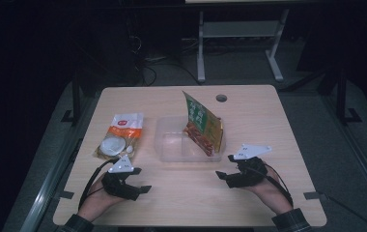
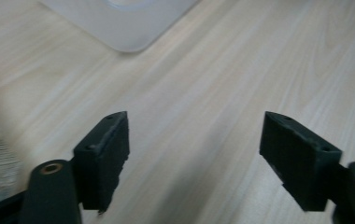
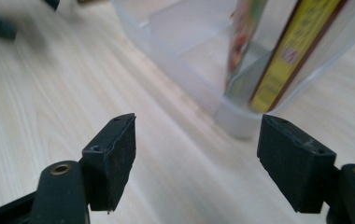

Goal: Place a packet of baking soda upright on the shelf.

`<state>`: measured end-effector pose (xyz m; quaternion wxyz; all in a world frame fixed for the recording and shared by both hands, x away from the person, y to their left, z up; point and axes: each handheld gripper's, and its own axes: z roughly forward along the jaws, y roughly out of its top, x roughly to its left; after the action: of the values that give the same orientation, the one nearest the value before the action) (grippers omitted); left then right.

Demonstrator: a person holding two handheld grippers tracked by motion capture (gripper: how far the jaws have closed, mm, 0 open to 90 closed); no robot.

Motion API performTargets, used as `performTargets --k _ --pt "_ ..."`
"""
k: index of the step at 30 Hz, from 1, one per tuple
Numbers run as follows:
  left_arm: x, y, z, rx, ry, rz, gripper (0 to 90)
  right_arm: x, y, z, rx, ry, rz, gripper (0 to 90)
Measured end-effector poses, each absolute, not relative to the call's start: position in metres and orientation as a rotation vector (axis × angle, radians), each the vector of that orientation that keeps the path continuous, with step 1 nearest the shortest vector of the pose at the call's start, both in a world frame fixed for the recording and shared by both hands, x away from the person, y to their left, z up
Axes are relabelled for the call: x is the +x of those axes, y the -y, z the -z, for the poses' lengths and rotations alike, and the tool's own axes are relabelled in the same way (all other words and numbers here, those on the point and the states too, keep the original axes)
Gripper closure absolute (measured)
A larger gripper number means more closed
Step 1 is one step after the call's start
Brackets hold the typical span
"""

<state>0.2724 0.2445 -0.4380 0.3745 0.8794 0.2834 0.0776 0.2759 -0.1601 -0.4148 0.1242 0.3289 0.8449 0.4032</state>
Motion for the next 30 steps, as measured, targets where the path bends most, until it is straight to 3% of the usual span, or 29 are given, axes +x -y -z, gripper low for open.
performTargets --k 2,5,10,15,21,30 --pt "0.274 -0.248 0.434 2.243 -0.747 -0.216 27.0 0.274 0.159 0.418 0.966 -2.469 -1.168 27.4" --pt "0.279 -0.255 0.427 2.222 -0.798 -0.272 37.6 0.268 0.157 0.425 0.968 -2.495 -1.148 25.9" --pt "0.299 -0.275 0.414 2.150 -0.909 -0.407 65.9 0.263 0.158 0.434 0.988 -2.521 -1.128 24.7" --pt "0.322 -0.295 0.412 2.122 -1.031 -0.504 84.3 0.261 0.161 0.438 1.005 -2.531 -1.120 24.7" --pt "0.348 -0.315 0.425 2.092 -1.169 -0.562 89.7 0.262 0.164 0.439 1.037 -2.520 -1.118 24.2" --pt "0.366 -0.334 0.441 2.108 -1.214 -0.476 90.0 0.263 0.163 0.441 1.044 -2.523 -1.109 23.9"
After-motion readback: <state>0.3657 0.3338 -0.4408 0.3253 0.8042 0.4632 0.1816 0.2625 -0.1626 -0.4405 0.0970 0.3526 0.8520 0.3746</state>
